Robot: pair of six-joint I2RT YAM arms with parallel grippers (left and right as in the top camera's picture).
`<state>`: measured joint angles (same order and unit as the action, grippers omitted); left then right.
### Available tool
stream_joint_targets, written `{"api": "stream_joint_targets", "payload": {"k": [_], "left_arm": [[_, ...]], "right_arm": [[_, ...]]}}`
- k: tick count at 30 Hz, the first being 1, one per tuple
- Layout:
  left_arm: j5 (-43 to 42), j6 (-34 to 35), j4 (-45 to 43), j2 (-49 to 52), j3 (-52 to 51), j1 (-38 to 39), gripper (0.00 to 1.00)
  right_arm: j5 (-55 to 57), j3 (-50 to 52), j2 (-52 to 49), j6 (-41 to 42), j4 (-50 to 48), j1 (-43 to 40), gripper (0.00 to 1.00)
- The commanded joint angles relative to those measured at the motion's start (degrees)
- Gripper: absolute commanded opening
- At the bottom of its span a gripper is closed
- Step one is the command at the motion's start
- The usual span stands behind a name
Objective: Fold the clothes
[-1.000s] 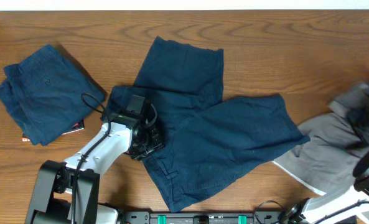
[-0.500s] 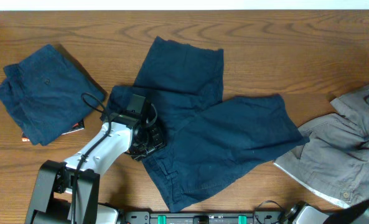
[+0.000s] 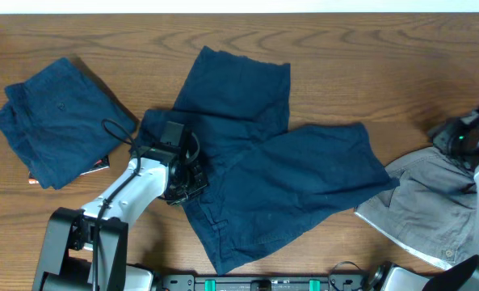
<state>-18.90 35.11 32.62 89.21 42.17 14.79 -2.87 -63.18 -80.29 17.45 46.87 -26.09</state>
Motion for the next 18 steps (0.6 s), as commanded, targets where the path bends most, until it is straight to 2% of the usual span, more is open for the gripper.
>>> {"api": "stream_joint_targets", "payload": {"k": [1,5,8,14,18], "left_arm": [[-0.92,-1.29,2.08,0.35,-0.37,-0.11,0.06],[0.04,-6.71,13.53,-1.97,2.12,-1.05,0.06],[5.14,-7.02,21.09,-5.18,3.63,-2.43,0.06],[5.25,-6.95,22.40,-11.85,3.61,-3.85,0.06],[5.22,-6.75,21.14,-12.48,3.61,-3.85,0.06]], "right_arm": [[-1.92,0.35,-2.10,-6.01,2.32,2.91,0.57],[-3.48,0.37,-6.45,-7.72,6.05,5.51,0.57],[-6.60,0.39,-10.75,-9.64,7.67,7.32,0.57],[-14.01,0.39,-17.77,-13.16,6.36,12.50,0.57],[-19.78,0.39,-21.29,-15.87,3.30,16.41,0.59]]}}
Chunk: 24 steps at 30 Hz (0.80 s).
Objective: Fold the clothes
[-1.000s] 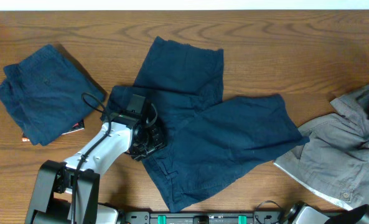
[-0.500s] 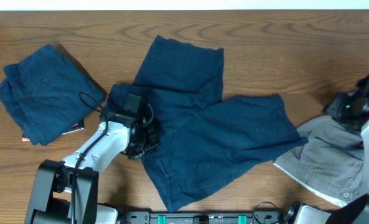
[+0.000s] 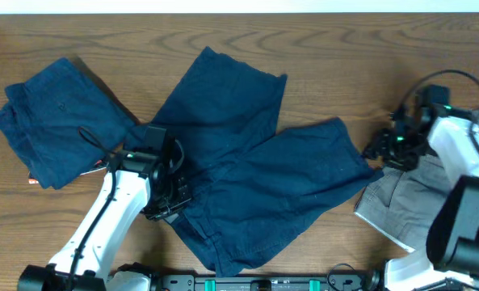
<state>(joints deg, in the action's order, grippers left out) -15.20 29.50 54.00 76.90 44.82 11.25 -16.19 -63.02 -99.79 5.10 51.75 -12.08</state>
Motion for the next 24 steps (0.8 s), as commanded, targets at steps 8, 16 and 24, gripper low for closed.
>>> {"api": "stream_joint_targets", "payload": {"k": [8,16,24], "left_arm": [[1.31,-0.72,-0.28,-0.09,0.63,-0.31,0.06],[1.14,0.76,-0.31,-0.09,0.61,-0.31,0.06],[1.14,0.79,-0.33,-0.09,0.61,-0.31,0.06]], "right_arm": [[-6.86,0.20,-2.56,-0.04,-24.96,10.27,0.67],[-8.37,0.20,-5.07,3.54,-38.47,21.55,0.73],[-11.23,-0.76,-15.17,14.51,-50.75,27.61,0.72]]}}
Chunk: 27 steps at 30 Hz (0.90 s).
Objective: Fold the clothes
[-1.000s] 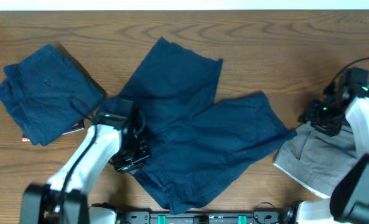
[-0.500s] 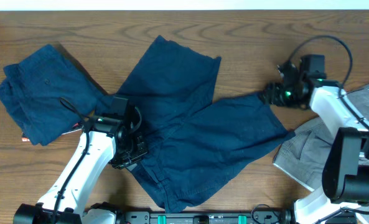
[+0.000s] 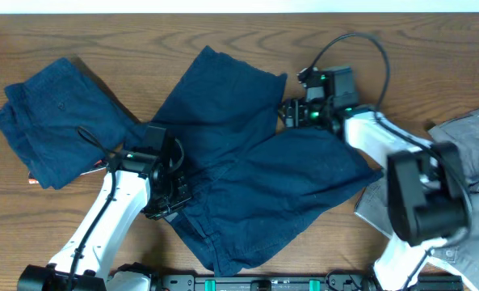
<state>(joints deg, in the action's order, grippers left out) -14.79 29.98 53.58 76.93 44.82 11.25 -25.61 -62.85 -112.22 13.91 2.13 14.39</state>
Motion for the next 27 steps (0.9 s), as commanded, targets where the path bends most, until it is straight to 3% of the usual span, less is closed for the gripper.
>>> {"api": "stream_joint_targets", "payload": {"k": [1,5,7,8,10,13,21,27], "left_arm": [[0.72,0.31,0.09,-0.11,0.63,-0.31,0.06],[0.72,0.28,0.09,-0.11,0.61,-0.31,0.06],[0.72,0.28,0.09,-0.11,0.61,-0.31,0.06],[0.74,0.28,0.07,-0.11,0.61,-0.31,0.06],[0.74,0.28,-0.35,-0.11,0.61,-0.31,0.06],[0.74,0.28,-2.25,-0.11,0.61,-0.31,0.06],[0.94,-1.57,-13.70,0.55,0.61,-0.31,0.06],[0.96,-2.14,-27.58,2.86,0.63,-0.31,0.06]], "right_arm": [[-1.81,-1.44,-4.31,6.88,-2.38,1.62,0.72],[-2.10,-3.19,-8.68,10.21,-6.25,2.80,0.71],[-3.65,-4.48,-10.80,11.30,-8.28,3.37,0.62],[-4.22,-5.03,-11.45,11.67,-8.96,3.52,0.52],[-2.82,-6.01,-11.80,12.09,-8.98,3.48,0.21],[1.29,-7.41,-11.08,12.22,-8.68,2.10,0.03],[6.97,-13.75,-4.76,12.20,-0.24,-9.84,0.06],[6.99,-14.80,-3.17,12.17,7.63,-18.56,0.11]]}}
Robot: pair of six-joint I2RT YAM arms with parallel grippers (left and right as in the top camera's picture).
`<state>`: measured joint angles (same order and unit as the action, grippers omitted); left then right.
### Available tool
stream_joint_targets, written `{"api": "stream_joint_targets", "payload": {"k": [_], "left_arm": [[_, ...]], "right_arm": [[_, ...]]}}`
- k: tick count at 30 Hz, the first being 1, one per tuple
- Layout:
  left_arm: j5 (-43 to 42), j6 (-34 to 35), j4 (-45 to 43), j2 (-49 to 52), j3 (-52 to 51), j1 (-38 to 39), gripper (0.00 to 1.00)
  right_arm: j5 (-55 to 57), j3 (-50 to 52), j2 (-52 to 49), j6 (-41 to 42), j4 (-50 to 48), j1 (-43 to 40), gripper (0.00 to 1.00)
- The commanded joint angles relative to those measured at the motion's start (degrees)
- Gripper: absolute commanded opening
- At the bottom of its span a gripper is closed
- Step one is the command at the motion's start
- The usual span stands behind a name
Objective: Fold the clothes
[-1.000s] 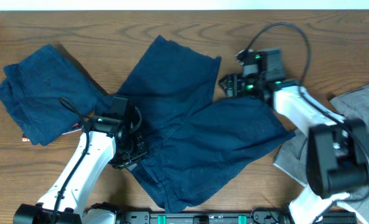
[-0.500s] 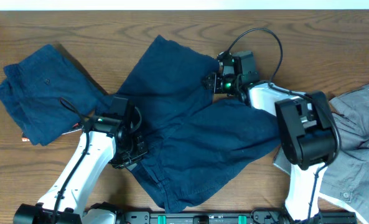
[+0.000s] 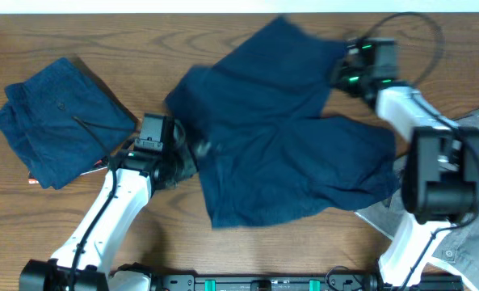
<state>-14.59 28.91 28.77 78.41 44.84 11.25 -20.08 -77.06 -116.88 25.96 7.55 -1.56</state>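
Note:
Dark blue shorts point(image 3: 279, 137) lie spread across the middle of the table, blurred along their upper edge. My left gripper point(image 3: 187, 153) is at their left edge, near the waistband, and looks shut on the cloth. At the upper right corner of the shorts, my right gripper point(image 3: 341, 71) appears shut on the hem of the upper leg. That leg stretches toward the back right. The fingertips of both grippers are hard to make out against the dark fabric.
A folded navy garment point(image 3: 57, 121) lies at the far left, with a small red-edged item under its lower corner. A grey garment point(image 3: 469, 133) lies at the right edge, partly under the right arm, and part of it shows near the front right.
My right gripper went from the upper leg's hem near the middle to the back right, and the leg now stretches that way. The left gripper moved up a little. The shorts lie flatter and further right.
At first my left gripper was on the waistband and the right arm stood at the far right over the grey garment. The shorts then sat slightly further left, with the right arm by the lower leg. Then it was at the upper leg's hem, now drawn outward.

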Motion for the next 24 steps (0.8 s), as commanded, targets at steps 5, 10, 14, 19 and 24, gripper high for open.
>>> {"api": "stream_joint_targets", "payload": {"k": [5,10,14,19,24], "left_arm": [[0.68,-0.76,-10.08,5.05,0.61,-0.31,0.06],[-3.17,-1.33,-3.82,6.56,0.61,-0.31,0.11],[-6.32,-3.56,5.55,5.64,0.61,-0.31,0.43],[-12.13,-3.58,13.25,4.50,0.61,-0.24,0.59],[-12.92,-1.38,12.98,4.59,-0.61,1.57,0.61]], "right_arm": [[2.34,-0.55,1.49,-5.01,9.44,-5.38,0.43],[11.32,-0.57,3.02,-6.51,18.82,-6.19,0.56],[18.88,-0.57,7.82,-6.29,27.89,-8.20,0.58],[18.53,-0.57,16.28,-6.29,44.59,-10.56,0.95],[16.50,-0.07,19.80,-5.68,59.17,-10.49,0.99]]}}
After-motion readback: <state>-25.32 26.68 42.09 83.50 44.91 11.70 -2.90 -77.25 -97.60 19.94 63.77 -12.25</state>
